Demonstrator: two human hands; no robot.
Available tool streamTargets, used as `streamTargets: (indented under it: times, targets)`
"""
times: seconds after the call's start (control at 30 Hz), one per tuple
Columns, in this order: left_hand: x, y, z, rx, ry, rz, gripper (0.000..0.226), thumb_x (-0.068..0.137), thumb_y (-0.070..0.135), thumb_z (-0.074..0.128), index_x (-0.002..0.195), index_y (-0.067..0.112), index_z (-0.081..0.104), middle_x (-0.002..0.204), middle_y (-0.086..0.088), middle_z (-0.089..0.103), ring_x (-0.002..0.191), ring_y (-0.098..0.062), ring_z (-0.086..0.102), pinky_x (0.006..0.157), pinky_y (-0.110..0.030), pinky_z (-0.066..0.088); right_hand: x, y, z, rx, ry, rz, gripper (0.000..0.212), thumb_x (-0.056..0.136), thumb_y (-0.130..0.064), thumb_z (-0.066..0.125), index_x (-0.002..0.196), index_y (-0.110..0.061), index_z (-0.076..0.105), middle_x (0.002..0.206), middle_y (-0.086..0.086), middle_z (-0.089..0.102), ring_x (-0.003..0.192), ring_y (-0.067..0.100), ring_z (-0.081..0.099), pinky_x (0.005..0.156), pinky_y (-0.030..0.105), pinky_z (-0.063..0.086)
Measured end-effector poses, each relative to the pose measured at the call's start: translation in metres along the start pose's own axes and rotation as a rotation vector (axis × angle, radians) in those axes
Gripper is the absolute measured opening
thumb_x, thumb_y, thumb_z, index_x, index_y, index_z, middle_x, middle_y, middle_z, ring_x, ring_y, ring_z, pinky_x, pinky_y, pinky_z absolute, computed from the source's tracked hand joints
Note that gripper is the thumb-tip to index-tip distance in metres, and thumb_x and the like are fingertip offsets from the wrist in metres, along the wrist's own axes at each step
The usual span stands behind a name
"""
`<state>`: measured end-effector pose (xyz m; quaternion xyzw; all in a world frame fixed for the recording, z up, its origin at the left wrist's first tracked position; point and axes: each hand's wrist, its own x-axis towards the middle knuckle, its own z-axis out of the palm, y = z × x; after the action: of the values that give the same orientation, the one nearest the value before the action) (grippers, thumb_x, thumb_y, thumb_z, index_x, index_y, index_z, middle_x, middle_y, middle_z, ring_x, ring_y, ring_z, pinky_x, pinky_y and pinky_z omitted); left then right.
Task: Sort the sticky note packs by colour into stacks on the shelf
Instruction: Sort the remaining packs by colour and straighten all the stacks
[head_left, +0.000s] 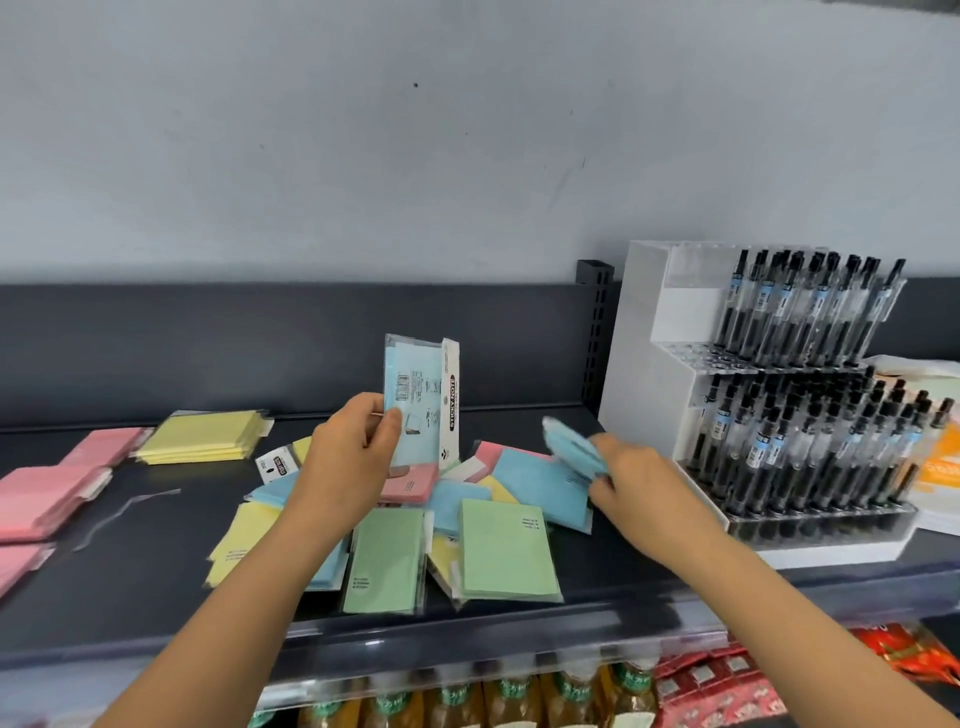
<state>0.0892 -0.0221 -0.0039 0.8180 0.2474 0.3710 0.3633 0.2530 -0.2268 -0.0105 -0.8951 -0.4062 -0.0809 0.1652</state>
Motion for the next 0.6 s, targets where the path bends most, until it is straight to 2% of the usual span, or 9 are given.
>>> streamTargets:
  times: [0.07,0.17,0.2,0.3,0.33,0.37,0.47,0.5,0.6]
  targets:
    - [-0.001,0.0,-0.003,-0.021,0.008,-0.017,0.017,0.098,0.026,0.043,0.089,0.018,0.055,0.091,0.005,0.07,0.079,-0.013,0.068,0.065,-0.048,0.057,0.003,0.001,-0.007,0.04,0.103,-0.005,0.025,0.09,-0.013,0.043,0.115,-0.01,0.045,0.078,0.009,0.056,0.068,0.032,0.054,0.057,0.035,0.043]
    - [-0.003,0.0,-0.009,-0.026,0.053,-0.025,0.017,0.097,0.026,0.044,0.089,0.018,0.056,0.085,0.006,0.069,0.076,-0.019,0.068,0.062,-0.048,0.057,0.005,-0.006,-0.015,0.159,0.207,-0.03,0.032,0.092,-0.013,0.044,0.124,-0.011,0.042,0.081,0.009,0.057,0.068,0.028,0.054,0.055,0.034,0.041]
    - [-0.004,0.0,-0.012,-0.01,0.08,-0.015,0.016,0.097,0.026,0.044,0.089,0.018,0.056,0.082,0.006,0.068,0.073,-0.018,0.067,0.059,-0.043,0.057,0.005,-0.01,-0.017,0.202,0.228,-0.048,0.033,0.091,-0.013,0.044,0.125,-0.012,0.043,0.085,0.011,0.06,0.07,0.028,0.055,0.056,0.035,0.043]
    - [-0.01,0.0,-0.023,0.033,0.153,0.026,0.013,0.097,0.022,0.045,0.089,0.018,0.055,0.079,0.008,0.067,0.072,-0.008,0.065,0.048,-0.013,0.049,0.007,-0.024,-0.015,0.323,0.267,-0.115,0.03,0.091,-0.011,0.044,0.121,-0.013,0.046,0.086,0.007,0.058,0.068,0.023,0.053,0.052,0.031,0.04]
    - [-0.013,0.0,-0.027,0.034,0.161,0.028,0.014,0.097,0.021,0.046,0.087,0.021,0.055,0.079,0.011,0.067,0.072,-0.006,0.066,0.047,-0.011,0.048,0.008,-0.027,-0.013,0.347,0.28,-0.131,0.03,0.091,-0.011,0.045,0.12,-0.013,0.047,0.086,0.004,0.057,0.066,0.02,0.052,0.049,0.027,0.038]
    - [-0.017,-0.002,-0.032,0.038,0.169,0.024,0.015,0.097,0.021,0.046,0.086,0.022,0.054,0.08,0.013,0.066,0.072,-0.005,0.066,0.049,-0.014,0.05,0.01,-0.031,-0.011,0.369,0.29,-0.145,0.03,0.091,-0.012,0.045,0.12,-0.014,0.047,0.087,0.001,0.055,0.065,0.014,0.052,0.048,0.023,0.036]
    - [-0.031,-0.007,-0.05,0.097,0.209,0.003,0.014,0.097,0.022,0.045,0.091,0.018,0.057,0.085,0.008,0.068,0.081,-0.019,0.067,0.067,-0.041,0.057,0.015,-0.044,-0.004,0.442,0.298,-0.188,0.03,0.093,-0.015,0.045,0.122,-0.017,0.046,0.095,-0.007,0.051,0.068,0.0,0.049,0.045,0.011,0.034]
    - [-0.034,-0.009,-0.055,0.117,0.226,0.003,0.013,0.097,0.022,0.046,0.092,0.018,0.057,0.085,0.008,0.068,0.081,-0.019,0.067,0.067,-0.042,0.057,0.016,-0.049,-0.002,0.462,0.295,-0.209,0.03,0.093,-0.016,0.045,0.123,-0.017,0.046,0.097,-0.008,0.05,0.069,-0.002,0.049,0.045,0.011,0.035]
    - [-0.049,-0.016,-0.075,0.175,0.275,-0.006,0.011,0.097,0.023,0.045,0.095,0.021,0.055,0.091,0.011,0.066,0.076,0.001,0.063,0.052,-0.017,0.052,0.019,-0.07,0.003,0.519,0.276,-0.285,0.03,0.094,-0.017,0.044,0.124,-0.017,0.045,0.095,-0.006,0.052,0.071,0.002,0.053,0.049,0.015,0.04]
